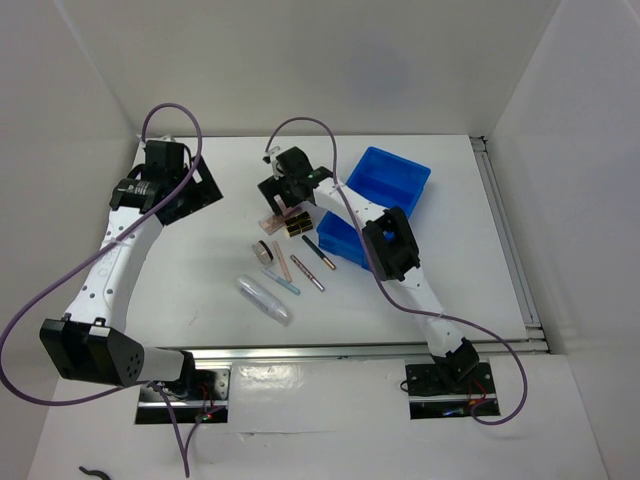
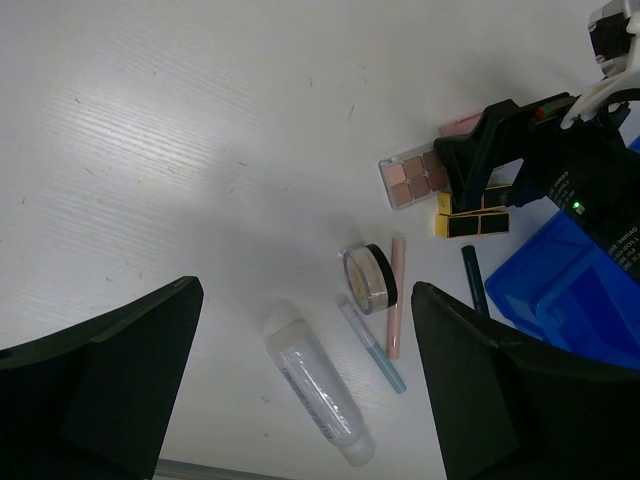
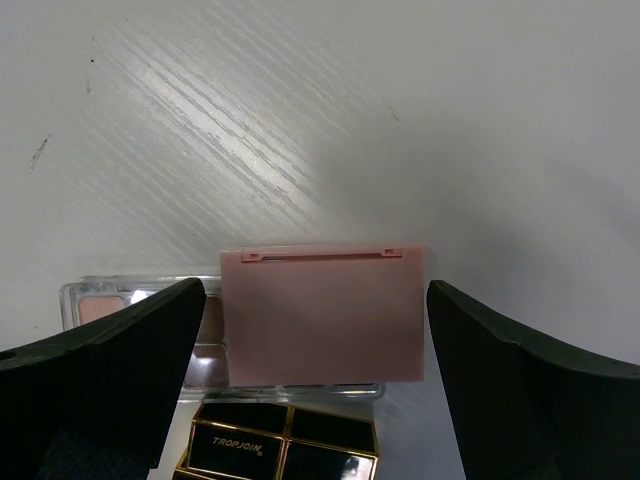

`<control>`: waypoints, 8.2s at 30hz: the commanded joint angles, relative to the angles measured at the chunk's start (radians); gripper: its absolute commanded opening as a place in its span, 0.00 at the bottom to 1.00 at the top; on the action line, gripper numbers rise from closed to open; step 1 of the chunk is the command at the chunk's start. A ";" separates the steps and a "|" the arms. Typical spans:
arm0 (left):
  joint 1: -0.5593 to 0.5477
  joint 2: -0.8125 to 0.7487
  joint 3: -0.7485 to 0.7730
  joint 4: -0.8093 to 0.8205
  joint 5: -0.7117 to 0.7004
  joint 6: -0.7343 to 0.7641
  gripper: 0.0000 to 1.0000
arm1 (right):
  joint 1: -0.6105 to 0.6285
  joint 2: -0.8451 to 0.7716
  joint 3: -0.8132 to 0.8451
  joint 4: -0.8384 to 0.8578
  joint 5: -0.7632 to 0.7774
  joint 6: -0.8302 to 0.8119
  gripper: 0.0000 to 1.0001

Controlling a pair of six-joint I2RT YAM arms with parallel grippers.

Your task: Organize the makeup

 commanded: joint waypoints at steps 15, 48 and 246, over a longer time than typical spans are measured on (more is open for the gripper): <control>0.007 0.002 -0.003 0.010 -0.036 0.013 1.00 | 0.005 -0.035 -0.043 0.043 0.063 0.007 0.75; 0.007 0.002 0.016 0.019 0.018 -0.006 1.00 | -0.489 -0.411 -0.185 -0.178 0.325 0.708 0.75; 0.053 -0.027 0.011 -0.067 -0.112 -0.053 1.00 | 0.419 -0.579 -0.696 -0.091 -0.051 0.171 0.86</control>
